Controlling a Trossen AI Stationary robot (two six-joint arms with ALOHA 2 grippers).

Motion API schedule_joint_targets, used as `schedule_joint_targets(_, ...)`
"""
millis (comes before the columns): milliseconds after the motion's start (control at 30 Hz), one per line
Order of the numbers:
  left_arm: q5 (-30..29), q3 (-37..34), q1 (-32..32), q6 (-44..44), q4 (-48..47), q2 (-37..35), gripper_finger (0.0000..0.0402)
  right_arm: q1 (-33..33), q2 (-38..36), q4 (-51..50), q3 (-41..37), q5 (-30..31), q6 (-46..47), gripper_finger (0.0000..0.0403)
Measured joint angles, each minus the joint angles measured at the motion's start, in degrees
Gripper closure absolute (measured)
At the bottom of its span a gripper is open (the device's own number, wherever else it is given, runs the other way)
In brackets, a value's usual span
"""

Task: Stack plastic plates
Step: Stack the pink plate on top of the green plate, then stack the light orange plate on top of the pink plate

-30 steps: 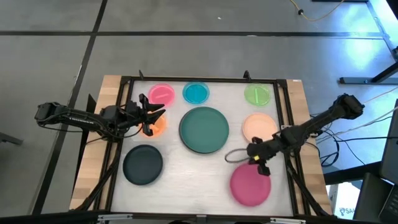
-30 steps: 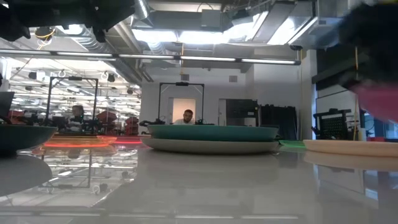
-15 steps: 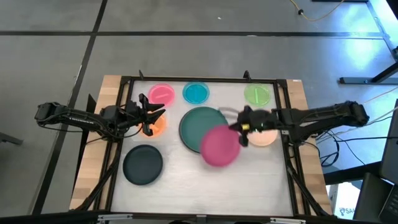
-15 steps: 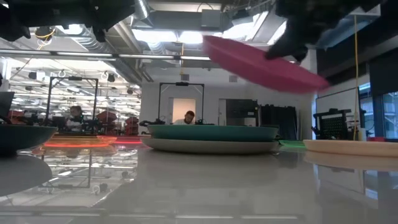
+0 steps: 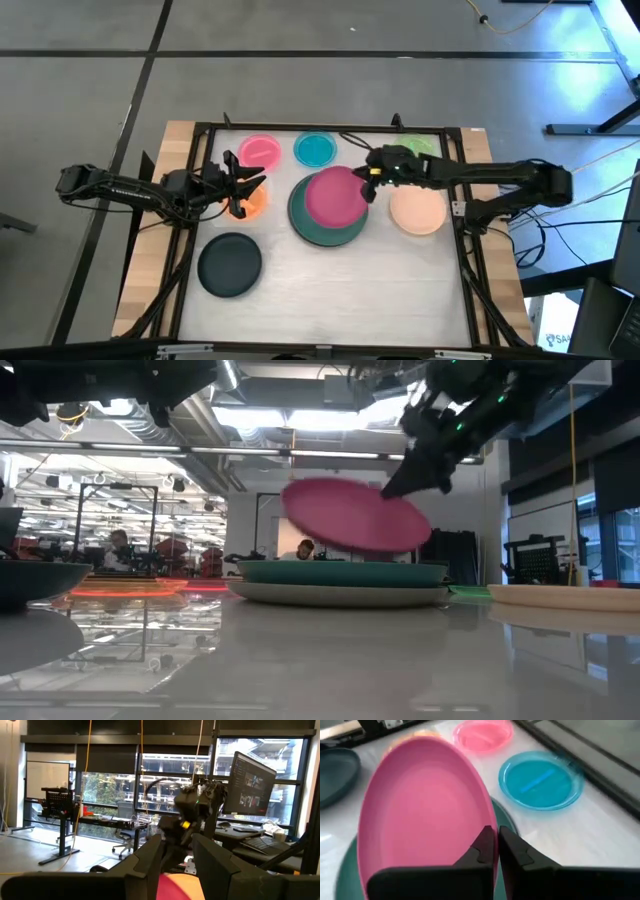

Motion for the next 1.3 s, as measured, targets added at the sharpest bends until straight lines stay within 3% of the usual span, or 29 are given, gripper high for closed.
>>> schedule_joint_targets(367, 0.0, 0.0, 0.0, 0.0, 0.3, 0.0, 0.0296, -0.2, 13.8, 6.7, 0.0, -1.5, 0.5, 0.0397)
schedule_joint_targets(800, 0.0, 0.0, 0.0, 0.0, 0.3, 0.0, 0.0296, -0.2, 16.1, 8.8, 0.0, -1.5, 0.1, 0.0394)
schedule_joint_targets(1100, 0.0, 0.0, 0.0, 0.0, 0.3, 0.0, 0.0296, -0.2, 15.7, 8.1, 0.1, -1.6, -2.0, 0.0301)
schedule_joint_targets(1300, 0.0, 0.0, 0.0, 0.0, 0.7, 0.0, 0.0296, 0.0, 10.9, -7.3, 6.6, -7.6, -6.1, 0.0279)
